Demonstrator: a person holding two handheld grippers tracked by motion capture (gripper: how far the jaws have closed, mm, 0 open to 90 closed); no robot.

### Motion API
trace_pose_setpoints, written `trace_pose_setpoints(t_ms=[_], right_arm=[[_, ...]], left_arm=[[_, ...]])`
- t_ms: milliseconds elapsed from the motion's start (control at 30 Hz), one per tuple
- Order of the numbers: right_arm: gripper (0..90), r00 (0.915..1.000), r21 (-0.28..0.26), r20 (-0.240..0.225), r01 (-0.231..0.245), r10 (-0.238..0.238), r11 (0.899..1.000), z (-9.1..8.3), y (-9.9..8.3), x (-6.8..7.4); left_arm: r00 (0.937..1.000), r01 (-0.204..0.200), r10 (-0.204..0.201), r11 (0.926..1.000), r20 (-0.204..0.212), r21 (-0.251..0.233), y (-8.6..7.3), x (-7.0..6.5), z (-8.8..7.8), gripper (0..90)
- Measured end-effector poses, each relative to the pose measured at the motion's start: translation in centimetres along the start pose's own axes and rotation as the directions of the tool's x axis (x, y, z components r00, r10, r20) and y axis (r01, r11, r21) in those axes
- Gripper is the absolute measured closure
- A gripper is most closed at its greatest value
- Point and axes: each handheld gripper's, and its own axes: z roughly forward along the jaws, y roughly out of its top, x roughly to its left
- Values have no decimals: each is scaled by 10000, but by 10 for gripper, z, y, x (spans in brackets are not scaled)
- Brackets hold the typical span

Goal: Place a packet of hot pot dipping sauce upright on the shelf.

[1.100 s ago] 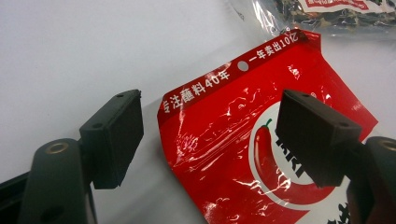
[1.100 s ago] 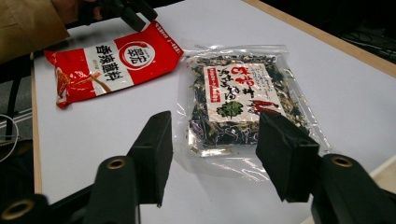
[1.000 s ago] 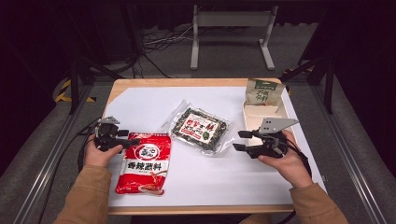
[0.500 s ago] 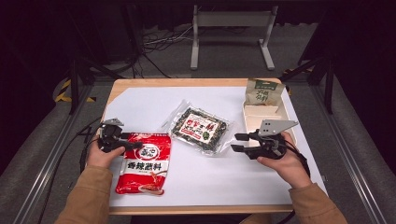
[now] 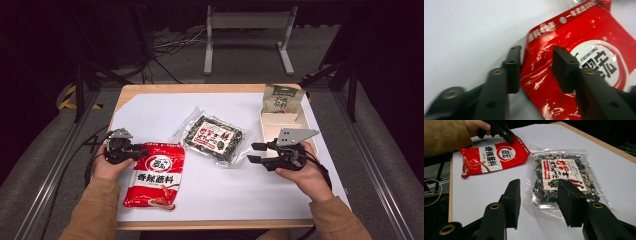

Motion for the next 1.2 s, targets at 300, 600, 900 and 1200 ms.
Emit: trace_pose_setpoints(t_ms=[300, 600, 900, 1200], right_arm=[[531, 10000, -6, 65, 17, -17, 10000, -1, 0, 0], [548, 10000, 74, 49, 73, -73, 9999, 0, 0, 0], [550, 9999, 151, 88, 69, -70, 9999, -2, 3, 2], [551, 10000, 96, 5, 92, -92, 9999, -2, 6, 4]], left_arm=[[9994, -240, 246, 9994, -240, 265, 0, -2, -4, 891], [10000, -73, 74, 9999, -36, 82, 7, -2, -26, 899], [9984, 263, -261, 9996, 505, -37, 14, -6, -54, 900], [9977, 161, -146, 9996, 662, -220, 19, -16, -77, 900]])
